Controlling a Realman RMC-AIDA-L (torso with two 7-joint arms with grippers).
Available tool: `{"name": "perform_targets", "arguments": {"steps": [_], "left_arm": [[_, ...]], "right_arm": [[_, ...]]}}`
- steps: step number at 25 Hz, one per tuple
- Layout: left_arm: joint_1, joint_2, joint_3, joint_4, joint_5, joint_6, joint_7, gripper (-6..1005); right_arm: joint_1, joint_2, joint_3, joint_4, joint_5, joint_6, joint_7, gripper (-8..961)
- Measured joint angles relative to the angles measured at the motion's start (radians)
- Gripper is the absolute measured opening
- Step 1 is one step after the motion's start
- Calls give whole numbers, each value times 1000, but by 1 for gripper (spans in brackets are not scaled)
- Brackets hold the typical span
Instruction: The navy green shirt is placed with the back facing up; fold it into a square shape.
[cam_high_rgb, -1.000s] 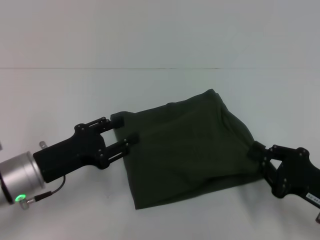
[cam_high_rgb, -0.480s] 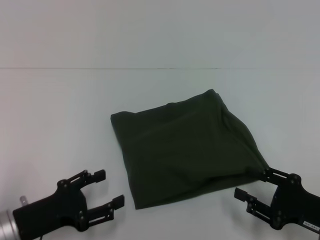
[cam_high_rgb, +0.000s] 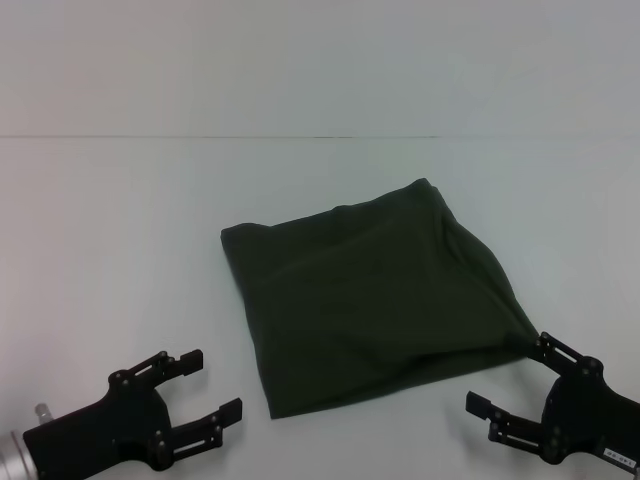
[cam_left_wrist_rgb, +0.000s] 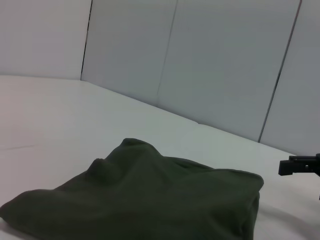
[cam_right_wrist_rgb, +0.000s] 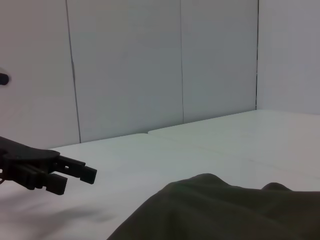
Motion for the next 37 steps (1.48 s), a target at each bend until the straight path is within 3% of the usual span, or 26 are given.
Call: {"name": "perform_targets", "arguments": {"steps": [4,37], "left_arm": [[0,0,-2,-2,-1,-1,0,838],[-20,0,-3,-10,0,-7,0,839]], "right_arm": [[0,0,0,7,0,0,0,919],[-8,0,8,12,5,-9,0,914]]}}
